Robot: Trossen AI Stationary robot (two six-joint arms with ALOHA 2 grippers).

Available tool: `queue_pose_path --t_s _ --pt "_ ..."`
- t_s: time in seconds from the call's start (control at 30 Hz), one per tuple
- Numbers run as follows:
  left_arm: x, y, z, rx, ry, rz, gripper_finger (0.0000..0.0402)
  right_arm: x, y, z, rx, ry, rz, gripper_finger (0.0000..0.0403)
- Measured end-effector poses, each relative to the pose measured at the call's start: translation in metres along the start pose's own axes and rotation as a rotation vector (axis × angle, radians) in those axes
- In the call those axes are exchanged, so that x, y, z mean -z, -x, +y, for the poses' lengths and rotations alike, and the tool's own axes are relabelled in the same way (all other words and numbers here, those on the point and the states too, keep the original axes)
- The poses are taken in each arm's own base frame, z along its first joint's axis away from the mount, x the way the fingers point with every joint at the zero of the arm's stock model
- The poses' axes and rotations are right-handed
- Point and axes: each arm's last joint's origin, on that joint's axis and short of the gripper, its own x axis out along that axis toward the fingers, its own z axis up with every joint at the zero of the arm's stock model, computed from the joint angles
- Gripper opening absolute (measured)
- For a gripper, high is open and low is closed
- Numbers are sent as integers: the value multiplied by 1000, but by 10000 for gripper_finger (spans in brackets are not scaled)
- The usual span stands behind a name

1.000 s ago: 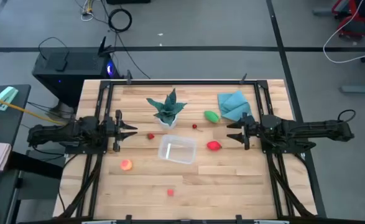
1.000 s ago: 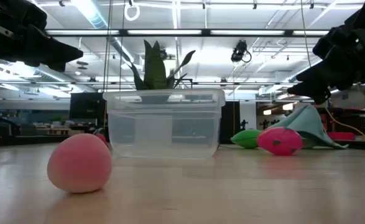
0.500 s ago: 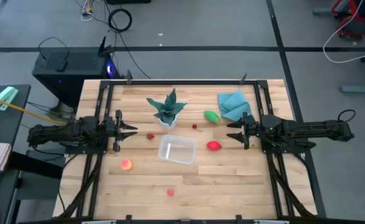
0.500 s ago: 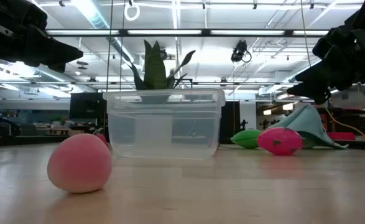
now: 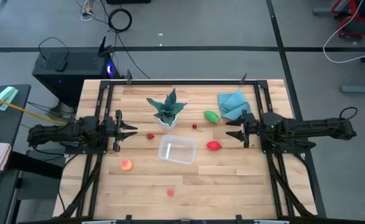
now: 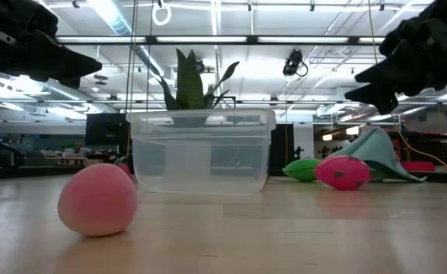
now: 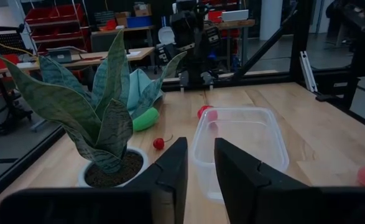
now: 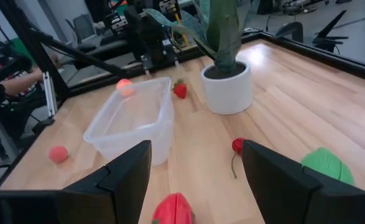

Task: Pick and placing Produce into tupperware
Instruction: Put the dragonfruit into the transparent container

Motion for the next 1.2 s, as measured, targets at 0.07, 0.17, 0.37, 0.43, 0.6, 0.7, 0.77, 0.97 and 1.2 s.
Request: queue_pose_path --t_s 0.07,0.17,0.37,0.43,0.6,0.7,0.77,0.97,1.2 --pt "0 0 0 0 0 0 82 -6 -4 2 4 11 31 256" --pt "0 0 0 0 0 0 81 -13 -13 4 12 38 98 256" --pt "0 0 0 0 0 0 88 -18 -33 6 53 73 281 256" --pt "0 0 0 0 1 0 89 -20 -40 6 64 76 332 256" --pt "0 0 0 0 1 1 83 -28 -50 9 94 82 485 256" --pt "0 0 0 0 1 1 81 -34 -54 10 109 80 552 256" --pt "0 0 0 0 3 1 83 -37 -56 11 114 80 574 257" --pt "0 0 0 0 4 1 89 -26 -65 11 105 47 658 259" --pt "0 0 0 0 4 3 81 -11 -77 21 71 59 725 259"
